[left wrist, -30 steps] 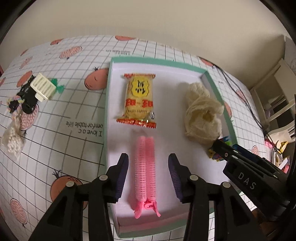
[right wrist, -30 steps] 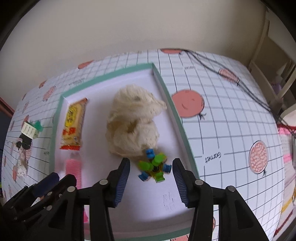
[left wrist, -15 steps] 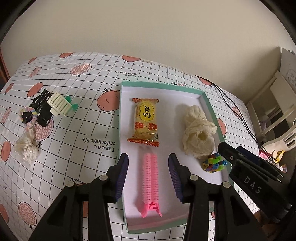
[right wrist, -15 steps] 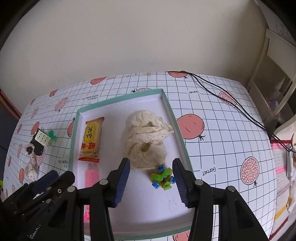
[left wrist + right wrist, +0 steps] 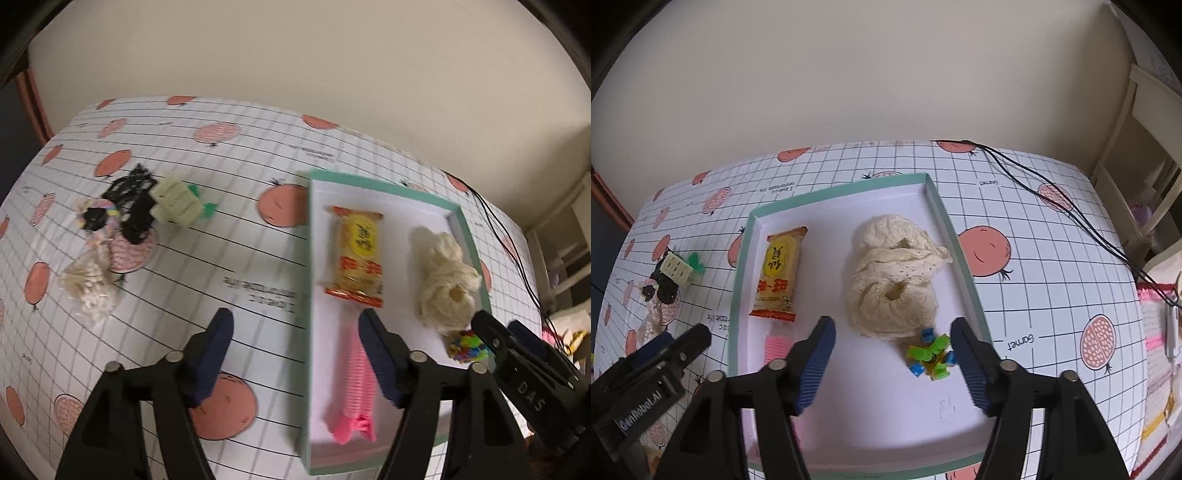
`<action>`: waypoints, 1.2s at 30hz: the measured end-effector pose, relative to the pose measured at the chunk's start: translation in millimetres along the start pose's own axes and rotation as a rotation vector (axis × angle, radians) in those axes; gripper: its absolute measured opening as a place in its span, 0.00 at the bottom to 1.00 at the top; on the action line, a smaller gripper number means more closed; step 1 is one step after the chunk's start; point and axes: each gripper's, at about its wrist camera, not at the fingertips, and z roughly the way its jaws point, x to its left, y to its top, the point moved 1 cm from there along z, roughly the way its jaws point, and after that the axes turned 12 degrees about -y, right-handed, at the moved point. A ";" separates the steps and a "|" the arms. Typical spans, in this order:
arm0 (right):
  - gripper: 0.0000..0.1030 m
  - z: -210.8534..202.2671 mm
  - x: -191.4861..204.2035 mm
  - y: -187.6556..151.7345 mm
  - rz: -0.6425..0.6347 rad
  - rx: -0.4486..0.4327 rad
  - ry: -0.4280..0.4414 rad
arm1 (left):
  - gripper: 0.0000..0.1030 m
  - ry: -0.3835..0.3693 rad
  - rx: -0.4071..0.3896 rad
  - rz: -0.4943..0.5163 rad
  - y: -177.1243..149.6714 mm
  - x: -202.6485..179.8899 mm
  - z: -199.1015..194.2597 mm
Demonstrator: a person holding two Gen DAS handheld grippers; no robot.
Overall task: Organize objects
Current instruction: 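Open the left tool dropping the pink roller while the right tool releases the blocks in the tray, then move the left tool to the rainbow hair tie while the right tool reaches the cotton swab bag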
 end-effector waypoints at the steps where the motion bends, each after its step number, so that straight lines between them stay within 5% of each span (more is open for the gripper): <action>1: 0.74 -0.8 2.1 -0.1 -0.007 -0.004 0.002 | 0.75 0.010 -0.008 -0.008 1.2 3.5 -1.5; 4: 0.81 -2.8 6.6 -0.3 -0.017 -0.016 0.003 | 0.88 0.045 -0.030 -0.020 2.8 12.1 -4.9; 9: 0.99 -5.7 11.0 0.7 -0.015 -0.041 0.013 | 0.94 0.080 -0.036 -0.041 4.6 23.9 -6.4; 28: 1.00 -10.8 20.5 3.3 0.003 -0.063 0.015 | 0.94 0.090 -0.101 -0.083 14.4 52.7 -29.1; 36: 1.00 -17.8 53.1 6.9 -0.018 -0.071 0.057 | 0.94 0.107 -0.121 -0.121 19.4 87.2 -45.6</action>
